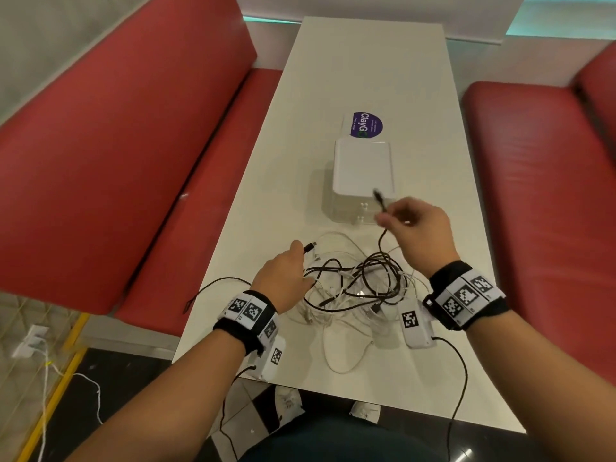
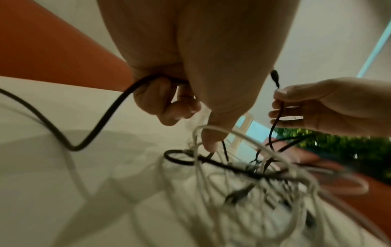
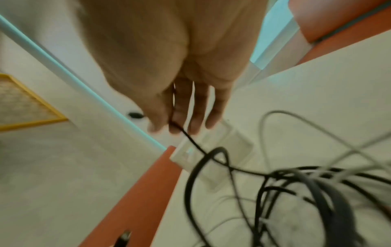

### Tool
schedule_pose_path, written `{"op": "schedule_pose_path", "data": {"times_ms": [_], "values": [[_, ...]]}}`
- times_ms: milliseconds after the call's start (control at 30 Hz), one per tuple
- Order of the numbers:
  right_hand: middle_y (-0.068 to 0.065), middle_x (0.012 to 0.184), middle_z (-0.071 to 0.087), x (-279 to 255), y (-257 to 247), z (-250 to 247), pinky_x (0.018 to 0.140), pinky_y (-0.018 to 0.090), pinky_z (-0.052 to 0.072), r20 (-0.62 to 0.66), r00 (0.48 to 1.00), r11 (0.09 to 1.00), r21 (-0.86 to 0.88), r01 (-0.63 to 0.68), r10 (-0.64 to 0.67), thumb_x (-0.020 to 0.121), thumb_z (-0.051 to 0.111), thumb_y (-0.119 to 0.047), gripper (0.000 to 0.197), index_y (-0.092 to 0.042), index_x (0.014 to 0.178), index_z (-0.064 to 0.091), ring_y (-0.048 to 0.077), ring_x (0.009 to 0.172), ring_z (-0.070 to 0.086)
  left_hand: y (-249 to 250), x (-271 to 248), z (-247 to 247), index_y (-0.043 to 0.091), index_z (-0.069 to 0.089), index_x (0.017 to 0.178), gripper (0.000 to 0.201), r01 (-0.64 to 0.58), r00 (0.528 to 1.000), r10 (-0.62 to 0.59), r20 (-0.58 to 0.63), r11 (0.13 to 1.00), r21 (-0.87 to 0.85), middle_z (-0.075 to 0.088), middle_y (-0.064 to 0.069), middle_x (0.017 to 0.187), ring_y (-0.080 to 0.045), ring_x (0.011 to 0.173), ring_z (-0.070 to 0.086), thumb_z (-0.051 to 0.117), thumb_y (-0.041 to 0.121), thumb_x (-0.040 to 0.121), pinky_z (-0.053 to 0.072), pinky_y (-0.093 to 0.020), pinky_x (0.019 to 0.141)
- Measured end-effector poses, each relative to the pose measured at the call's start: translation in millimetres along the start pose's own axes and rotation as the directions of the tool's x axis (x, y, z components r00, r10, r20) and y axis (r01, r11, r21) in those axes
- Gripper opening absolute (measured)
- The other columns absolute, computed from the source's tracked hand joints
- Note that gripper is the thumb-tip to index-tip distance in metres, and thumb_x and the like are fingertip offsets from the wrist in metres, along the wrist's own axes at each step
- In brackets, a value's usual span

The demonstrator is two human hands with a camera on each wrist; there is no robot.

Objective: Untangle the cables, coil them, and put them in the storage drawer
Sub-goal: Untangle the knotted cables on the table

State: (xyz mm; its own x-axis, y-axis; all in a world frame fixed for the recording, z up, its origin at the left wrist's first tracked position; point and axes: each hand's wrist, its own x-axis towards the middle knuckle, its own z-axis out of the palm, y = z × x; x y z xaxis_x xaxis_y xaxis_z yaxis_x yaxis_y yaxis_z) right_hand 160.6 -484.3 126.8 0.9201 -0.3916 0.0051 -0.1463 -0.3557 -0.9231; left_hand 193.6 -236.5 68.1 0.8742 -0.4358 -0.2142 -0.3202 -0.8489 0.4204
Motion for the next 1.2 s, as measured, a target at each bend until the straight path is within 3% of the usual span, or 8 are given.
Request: {"op": "schedule_pose_path", "data": {"times_ms": [67,167,300,433,733,900,1033,1200], "values": [[0.018,0.081,0.073,-9,-19,7,0.072,0.036,0.062,-0.096,0.994,0.976,0.205,0.068,-0.049,0.090,0.075,-0.016,0.012,-0.008,0.092,0.066,0.022,0.072,0.073,8,1,-12,0.016,0.036,0.102,0.033,0.008,0.999,-0.018,-0.048,0.981,-0.194,0.054,0.001,0.085,-0.019,0.070,0.055,0.062,0.034,0.092,0.044,-0.034,0.060],[0.018,0.072,0.070,-26,-27,26,0.066,0.045,0.061,0.100,0.995,0.967,0.255,-0.008,-0.018,0.094,0.070,-0.014,0.010,-0.005,0.098,0.066,0.028,0.062,0.067,22,4,-29,0.018,0.040,0.094,0.021,0.000,0.997,-0.036,-0.063,0.863,-0.505,0.046,0.006,0.077,-0.010,0.063,0.045,0.057,0.030,0.095,0.037,-0.030,0.058],[0.015,0.071,0.070,-46,-23,55,0.071,0.048,0.060,0.372,0.923,0.945,0.256,-0.204,0.098,0.096,0.068,-0.013,0.015,0.002,0.098,0.070,0.025,0.063,0.067,38,5,-34,0.019,0.042,0.084,0.016,0.097,0.993,-0.102,0.065,0.360,-0.928,0.034,0.009,0.058,-0.011,0.051,0.027,0.037,0.014,0.099,0.022,-0.028,0.048],[0.022,0.079,0.074,-53,-28,66,0.072,0.042,0.064,0.350,0.923,0.892,0.350,-0.286,0.159,0.097,0.063,-0.007,0.019,0.010,0.098,0.070,0.037,0.069,0.074,45,-2,-25,0.006,0.055,0.095,0.021,0.101,0.990,-0.120,0.081,0.175,-0.979,0.035,0.001,0.058,-0.015,0.054,0.034,0.044,0.022,0.090,0.025,-0.032,0.052],[0.036,0.083,0.067,-59,-27,79,0.071,0.052,0.063,0.311,0.916,0.789,0.480,-0.383,0.255,0.088,0.077,-0.013,0.025,0.011,0.094,0.073,0.043,0.068,0.071,44,-19,-26,0.006,0.062,0.129,0.044,0.164,0.986,-0.051,0.159,0.113,-0.980,0.075,0.000,0.096,-0.007,0.068,0.065,0.027,0.021,0.107,0.049,-0.047,0.093],[0.023,0.074,0.070,-58,-25,76,0.061,0.041,0.062,0.291,0.915,0.762,0.511,-0.397,0.281,0.082,0.083,-0.012,0.030,0.008,0.088,0.062,0.038,0.063,0.070,46,-23,-27,0.008,0.069,0.114,0.041,0.168,0.984,-0.061,0.165,0.041,-0.985,0.072,-0.009,0.114,-0.026,0.087,0.053,0.031,0.019,0.105,0.048,-0.048,0.089],[0.029,0.073,0.069,-56,-23,73,0.062,0.045,0.063,0.353,0.893,0.821,0.394,-0.414,0.281,0.084,0.082,-0.030,0.035,-0.004,0.086,0.059,0.034,0.061,0.069,41,-19,-28,0.007,0.071,0.106,0.035,0.158,0.985,-0.059,0.160,-0.026,-0.987,0.069,-0.005,0.106,-0.021,0.076,0.043,0.038,0.019,0.104,0.040,-0.033,0.067],[0.018,0.064,0.066,-53,-16,77,0.050,0.033,0.051,0.408,0.886,0.884,0.302,-0.357,0.218,0.091,0.071,-0.042,0.057,0.014,0.094,0.061,0.028,0.048,0.060,38,-15,-38,0.004,0.066,0.099,0.028,0.184,0.982,0.052,0.179,-0.122,-0.975,0.063,-0.016,0.095,-0.029,0.065,0.048,0.044,0.021,0.102,0.046,-0.040,0.057]]}}
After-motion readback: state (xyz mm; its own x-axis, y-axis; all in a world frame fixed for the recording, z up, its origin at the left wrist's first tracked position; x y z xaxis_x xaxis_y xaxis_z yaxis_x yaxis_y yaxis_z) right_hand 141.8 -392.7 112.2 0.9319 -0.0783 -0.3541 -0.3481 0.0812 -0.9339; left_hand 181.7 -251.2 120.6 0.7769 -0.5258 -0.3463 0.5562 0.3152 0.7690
